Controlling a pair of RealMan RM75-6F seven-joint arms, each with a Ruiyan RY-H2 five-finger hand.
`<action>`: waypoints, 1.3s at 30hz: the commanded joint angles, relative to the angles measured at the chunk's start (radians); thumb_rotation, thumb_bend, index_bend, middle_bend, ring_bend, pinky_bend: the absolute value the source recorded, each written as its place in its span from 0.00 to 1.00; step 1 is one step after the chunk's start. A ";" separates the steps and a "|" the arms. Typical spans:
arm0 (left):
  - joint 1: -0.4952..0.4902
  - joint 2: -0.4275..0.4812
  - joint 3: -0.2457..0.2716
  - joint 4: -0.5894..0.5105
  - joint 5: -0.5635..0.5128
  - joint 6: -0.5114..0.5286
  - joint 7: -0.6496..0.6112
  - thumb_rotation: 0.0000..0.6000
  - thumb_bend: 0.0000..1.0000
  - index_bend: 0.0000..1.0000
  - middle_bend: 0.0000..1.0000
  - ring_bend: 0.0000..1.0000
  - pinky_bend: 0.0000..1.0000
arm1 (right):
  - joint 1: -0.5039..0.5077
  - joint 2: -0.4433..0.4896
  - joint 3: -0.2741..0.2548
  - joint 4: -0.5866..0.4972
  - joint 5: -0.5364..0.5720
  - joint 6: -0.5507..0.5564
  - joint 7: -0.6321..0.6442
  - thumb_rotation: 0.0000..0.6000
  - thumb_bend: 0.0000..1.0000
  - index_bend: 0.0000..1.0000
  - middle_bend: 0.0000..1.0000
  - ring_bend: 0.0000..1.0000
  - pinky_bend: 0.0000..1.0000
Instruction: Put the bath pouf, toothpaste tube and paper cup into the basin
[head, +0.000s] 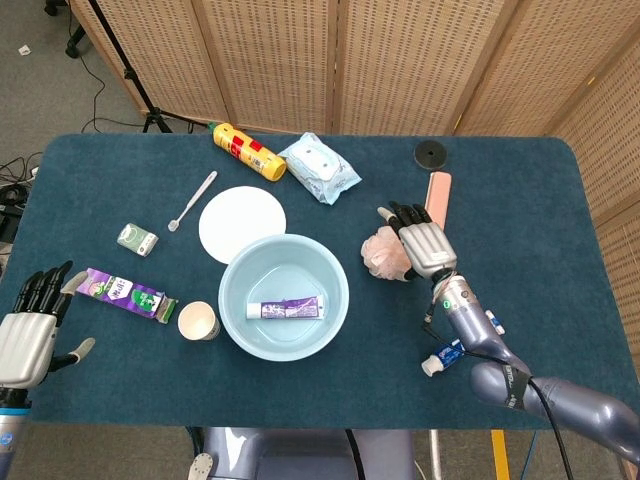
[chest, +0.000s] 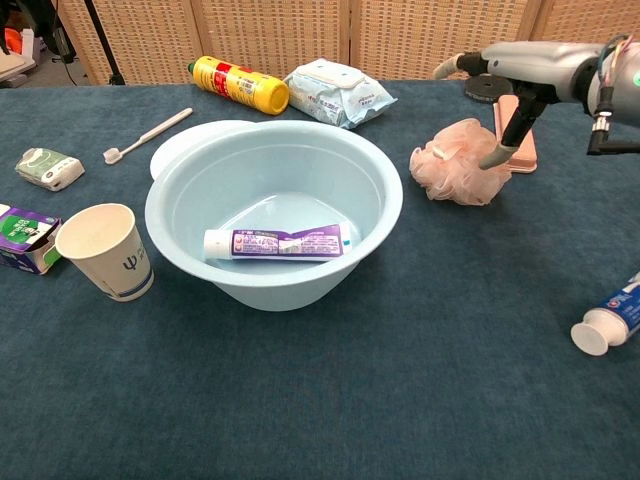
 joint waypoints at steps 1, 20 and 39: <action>-0.003 -0.002 0.001 0.001 -0.001 -0.006 0.002 1.00 0.18 0.00 0.00 0.00 0.00 | 0.022 -0.038 -0.021 0.052 0.021 -0.027 0.016 1.00 0.00 0.07 0.00 0.00 0.00; -0.008 -0.010 0.028 -0.013 0.045 -0.015 0.017 1.00 0.18 0.00 0.00 0.00 0.00 | 0.070 -0.213 -0.068 0.320 -0.052 -0.052 0.152 1.00 0.02 0.34 0.18 0.14 0.22; -0.016 -0.009 0.032 -0.011 0.044 -0.030 0.002 1.00 0.18 0.00 0.00 0.00 0.00 | 0.049 -0.130 -0.032 0.244 -0.130 0.060 0.180 1.00 0.10 0.61 0.45 0.42 0.46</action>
